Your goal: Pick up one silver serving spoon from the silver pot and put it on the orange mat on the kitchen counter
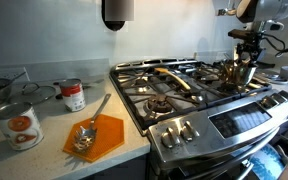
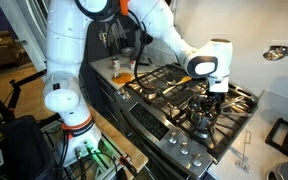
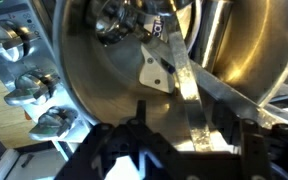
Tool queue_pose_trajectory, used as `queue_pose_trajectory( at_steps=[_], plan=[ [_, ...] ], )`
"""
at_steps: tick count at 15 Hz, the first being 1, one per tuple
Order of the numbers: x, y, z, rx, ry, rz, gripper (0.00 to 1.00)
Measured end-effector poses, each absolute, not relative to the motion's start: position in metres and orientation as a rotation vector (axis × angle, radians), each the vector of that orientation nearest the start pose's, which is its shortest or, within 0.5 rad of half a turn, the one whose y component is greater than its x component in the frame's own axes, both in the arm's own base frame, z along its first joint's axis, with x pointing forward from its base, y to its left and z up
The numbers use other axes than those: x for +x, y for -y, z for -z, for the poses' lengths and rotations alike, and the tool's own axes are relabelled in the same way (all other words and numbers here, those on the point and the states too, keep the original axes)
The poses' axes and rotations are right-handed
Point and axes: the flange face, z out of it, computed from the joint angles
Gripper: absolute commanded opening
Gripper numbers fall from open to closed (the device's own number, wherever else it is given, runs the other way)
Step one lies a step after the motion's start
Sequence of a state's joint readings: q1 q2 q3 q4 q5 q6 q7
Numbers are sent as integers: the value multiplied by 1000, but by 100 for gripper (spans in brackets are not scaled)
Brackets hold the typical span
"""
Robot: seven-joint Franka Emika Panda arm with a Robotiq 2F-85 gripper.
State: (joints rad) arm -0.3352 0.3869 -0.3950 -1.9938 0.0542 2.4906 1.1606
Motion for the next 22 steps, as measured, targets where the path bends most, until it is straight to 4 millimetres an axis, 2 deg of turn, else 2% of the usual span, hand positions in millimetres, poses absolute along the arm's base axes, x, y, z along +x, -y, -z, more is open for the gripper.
queue_pose_trajectory(
  at_steps=[1,2,6,8,10,14,22],
  plan=[
    [469,406,-292,-1874,-2604,255,53],
    [469,406,-290,-1876,-2604,252,49],
    [469,407,-283,-1881,-2605,264,12],
    [470,407,-283,-1881,-2601,284,1],
    [469,409,-285,-1881,-2598,299,5],
    [462,417,-294,-1870,-2606,321,5],
    [426,430,-355,-1843,-2603,432,5]
  ],
)
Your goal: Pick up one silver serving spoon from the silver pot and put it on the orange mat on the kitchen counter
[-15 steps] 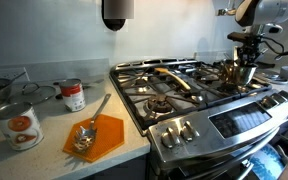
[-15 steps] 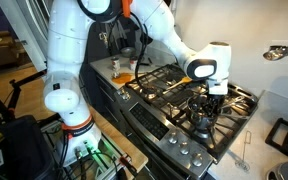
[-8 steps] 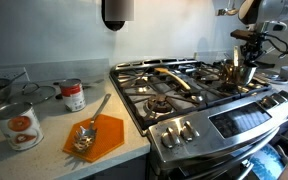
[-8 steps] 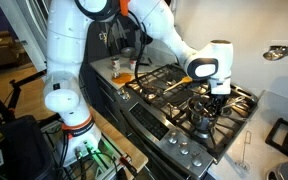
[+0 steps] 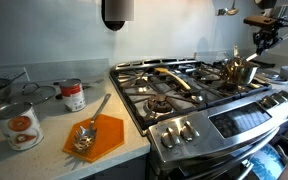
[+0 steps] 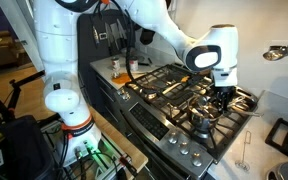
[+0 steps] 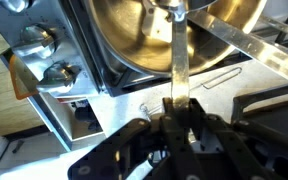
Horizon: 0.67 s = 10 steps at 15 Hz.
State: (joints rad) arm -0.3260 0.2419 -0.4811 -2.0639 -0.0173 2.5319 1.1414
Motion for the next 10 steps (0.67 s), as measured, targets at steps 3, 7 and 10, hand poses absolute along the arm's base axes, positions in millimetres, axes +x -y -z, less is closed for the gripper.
queue_pose_trajectory(
  at_steps=[3,7,10],
  plan=[
    [420,423,-378,-1840,-2579,444,5],
    [429,389,-418,-1914,-2476,464,5],
    [449,334,-448,-2035,-2338,465,5]
  ],
)
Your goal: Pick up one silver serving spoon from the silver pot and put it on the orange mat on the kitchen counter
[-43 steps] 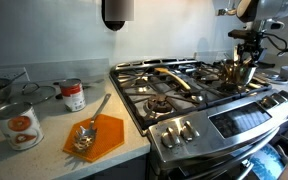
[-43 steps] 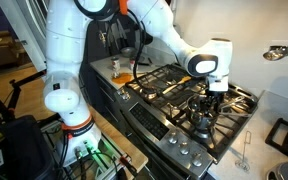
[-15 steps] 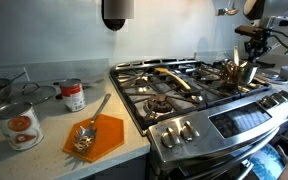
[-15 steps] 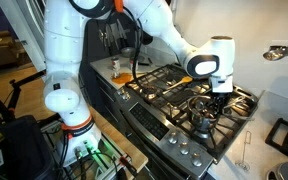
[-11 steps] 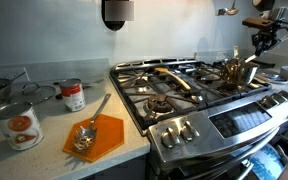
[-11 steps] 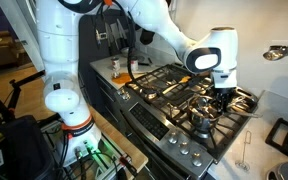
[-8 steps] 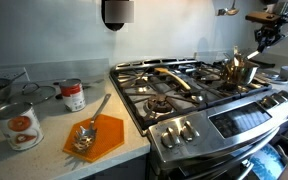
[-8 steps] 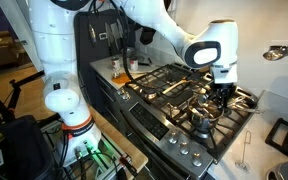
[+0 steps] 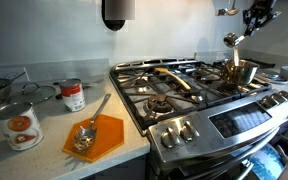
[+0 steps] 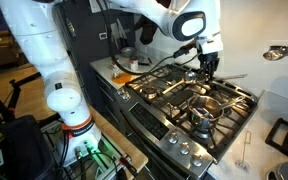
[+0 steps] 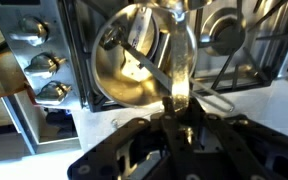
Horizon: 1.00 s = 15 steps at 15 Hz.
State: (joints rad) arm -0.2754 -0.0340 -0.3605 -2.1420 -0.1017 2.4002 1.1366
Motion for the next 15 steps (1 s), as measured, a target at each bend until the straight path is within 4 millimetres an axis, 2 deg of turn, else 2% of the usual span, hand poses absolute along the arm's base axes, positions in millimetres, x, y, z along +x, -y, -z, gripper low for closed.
queue_pose_trajectory(
  at_steps=[5,10,12,13,15],
  plan=[
    [485,207,-470,-2310,-2010,443,5],
    [509,92,-467,-2585,-1644,437,5],
    [511,53,-457,-2686,-1489,410,5],
    [511,35,-452,-2728,-1408,388,20],
    [511,25,-449,-2740,-1387,377,20]
  ],
)
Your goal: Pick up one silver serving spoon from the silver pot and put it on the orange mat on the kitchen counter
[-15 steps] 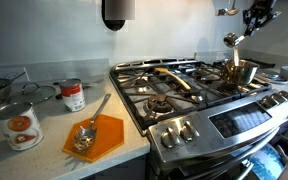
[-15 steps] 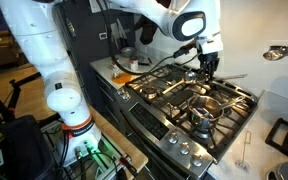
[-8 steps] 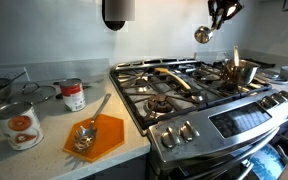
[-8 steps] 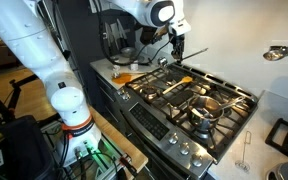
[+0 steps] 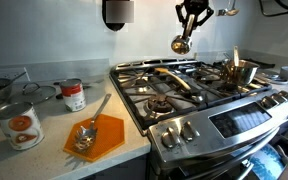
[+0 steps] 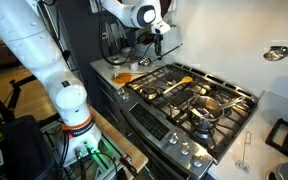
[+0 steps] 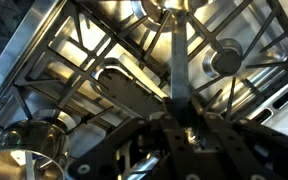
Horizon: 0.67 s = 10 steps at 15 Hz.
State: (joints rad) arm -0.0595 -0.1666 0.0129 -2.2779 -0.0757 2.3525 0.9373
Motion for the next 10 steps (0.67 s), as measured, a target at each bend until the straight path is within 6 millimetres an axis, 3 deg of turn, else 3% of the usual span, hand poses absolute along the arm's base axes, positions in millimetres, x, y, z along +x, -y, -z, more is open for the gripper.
queue_pose_trajectory(
  at_steps=[4,5,8,10],
  plan=[
    [511,35,-449,-2727,-1413,380,20],
    [511,35,-450,-2727,-1413,380,5],
    [512,33,-449,-2735,-1400,379,5],
    [518,18,-452,-2772,-1316,388,5]
  ],
)
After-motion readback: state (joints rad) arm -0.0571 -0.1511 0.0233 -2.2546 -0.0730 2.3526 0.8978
